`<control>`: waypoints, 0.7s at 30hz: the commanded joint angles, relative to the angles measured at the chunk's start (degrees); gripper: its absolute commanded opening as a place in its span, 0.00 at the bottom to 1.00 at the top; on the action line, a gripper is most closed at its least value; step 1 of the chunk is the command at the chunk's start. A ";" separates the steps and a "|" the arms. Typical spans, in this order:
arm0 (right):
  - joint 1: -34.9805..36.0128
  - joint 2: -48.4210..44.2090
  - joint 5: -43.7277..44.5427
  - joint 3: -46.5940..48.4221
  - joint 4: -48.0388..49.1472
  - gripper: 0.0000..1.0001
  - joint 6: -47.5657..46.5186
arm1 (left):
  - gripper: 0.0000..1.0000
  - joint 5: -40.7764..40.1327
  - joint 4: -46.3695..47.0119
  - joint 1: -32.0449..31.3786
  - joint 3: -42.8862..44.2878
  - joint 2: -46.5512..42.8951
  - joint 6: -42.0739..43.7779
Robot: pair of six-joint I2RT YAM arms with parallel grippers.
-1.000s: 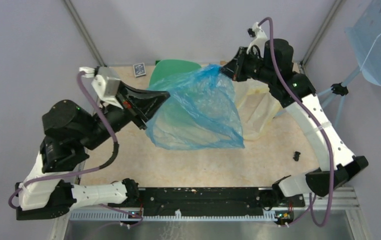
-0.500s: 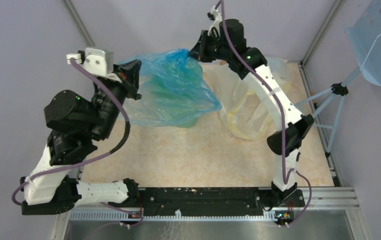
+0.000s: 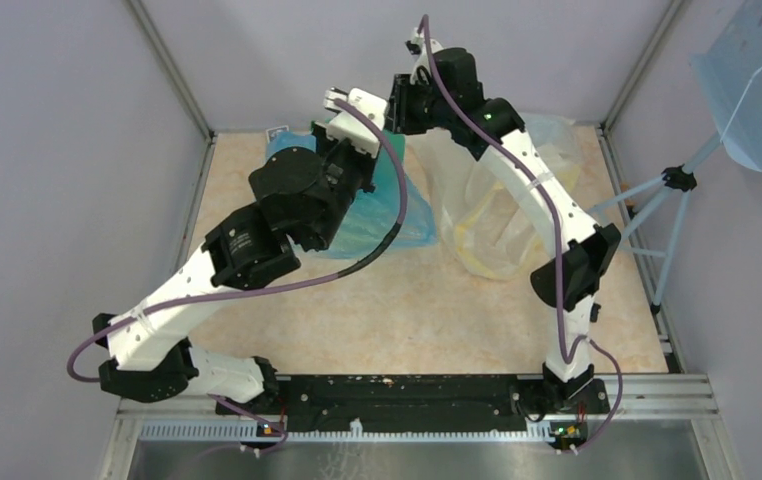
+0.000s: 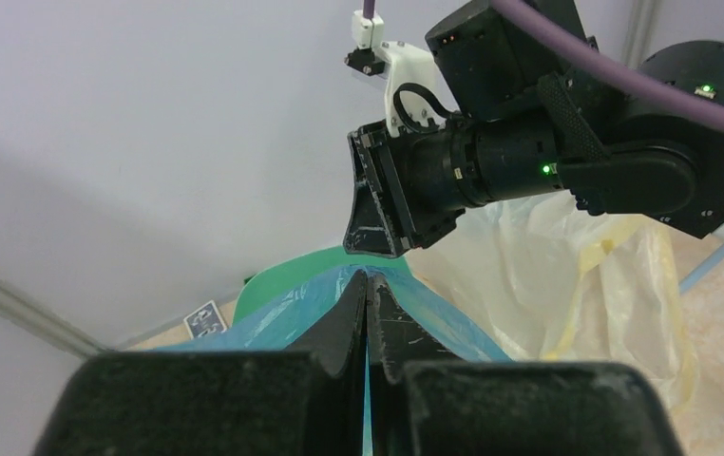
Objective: Put the trash bags into the trash bin
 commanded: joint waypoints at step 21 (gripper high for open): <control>-0.96 -36.37 1.87 -29.50 0.36 0.54 -11.64 | 0.00 25.23 -6.49 19.56 9.12 6.86 -21.44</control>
